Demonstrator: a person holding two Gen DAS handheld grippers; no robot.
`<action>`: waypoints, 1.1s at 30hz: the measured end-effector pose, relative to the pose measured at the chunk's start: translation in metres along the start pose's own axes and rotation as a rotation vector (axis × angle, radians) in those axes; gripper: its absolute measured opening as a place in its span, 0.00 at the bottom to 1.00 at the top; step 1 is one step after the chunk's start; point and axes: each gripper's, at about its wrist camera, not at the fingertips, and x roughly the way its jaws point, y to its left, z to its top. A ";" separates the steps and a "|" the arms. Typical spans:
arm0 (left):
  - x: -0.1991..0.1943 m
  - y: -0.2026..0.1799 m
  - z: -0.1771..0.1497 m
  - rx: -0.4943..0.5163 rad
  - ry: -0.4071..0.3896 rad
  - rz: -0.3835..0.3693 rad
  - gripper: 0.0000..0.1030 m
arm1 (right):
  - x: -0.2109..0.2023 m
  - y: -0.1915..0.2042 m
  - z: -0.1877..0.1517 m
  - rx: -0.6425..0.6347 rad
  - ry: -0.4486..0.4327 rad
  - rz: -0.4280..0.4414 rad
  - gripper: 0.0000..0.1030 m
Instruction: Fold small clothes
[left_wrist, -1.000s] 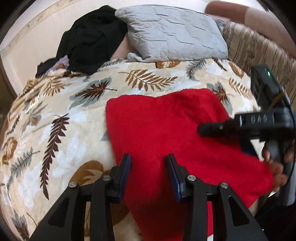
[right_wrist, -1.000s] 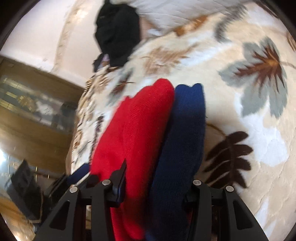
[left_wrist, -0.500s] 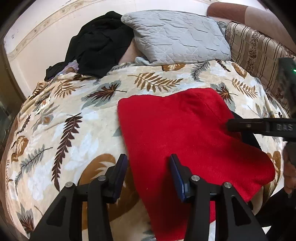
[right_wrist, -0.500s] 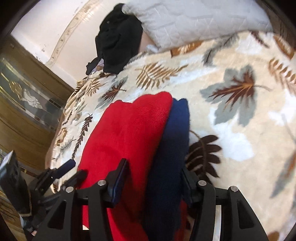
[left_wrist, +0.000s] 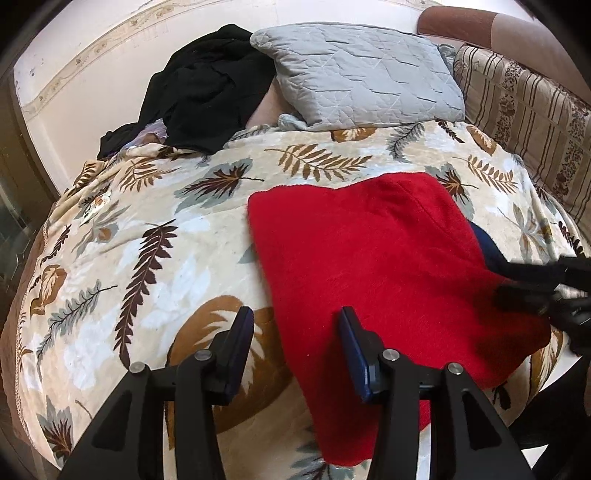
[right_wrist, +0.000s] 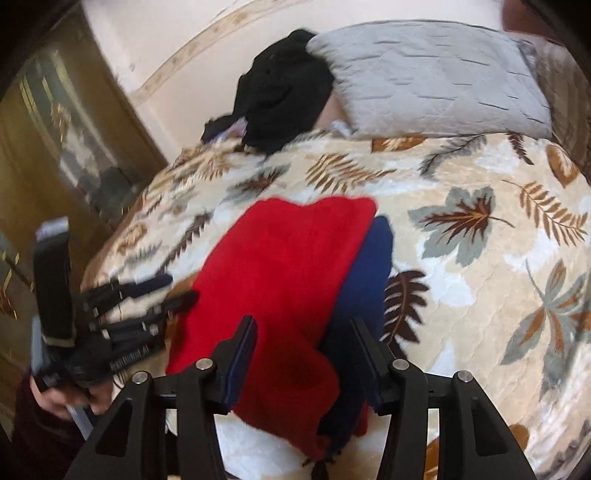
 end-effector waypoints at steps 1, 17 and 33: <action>0.001 0.000 -0.001 0.001 0.002 0.003 0.55 | 0.007 0.001 -0.003 -0.012 0.031 -0.016 0.45; 0.028 0.051 0.043 -0.194 -0.010 -0.036 0.62 | 0.022 -0.004 0.048 0.019 0.004 -0.071 0.44; 0.059 0.052 0.043 -0.199 0.058 0.023 0.62 | 0.088 -0.053 0.077 0.148 0.086 -0.088 0.44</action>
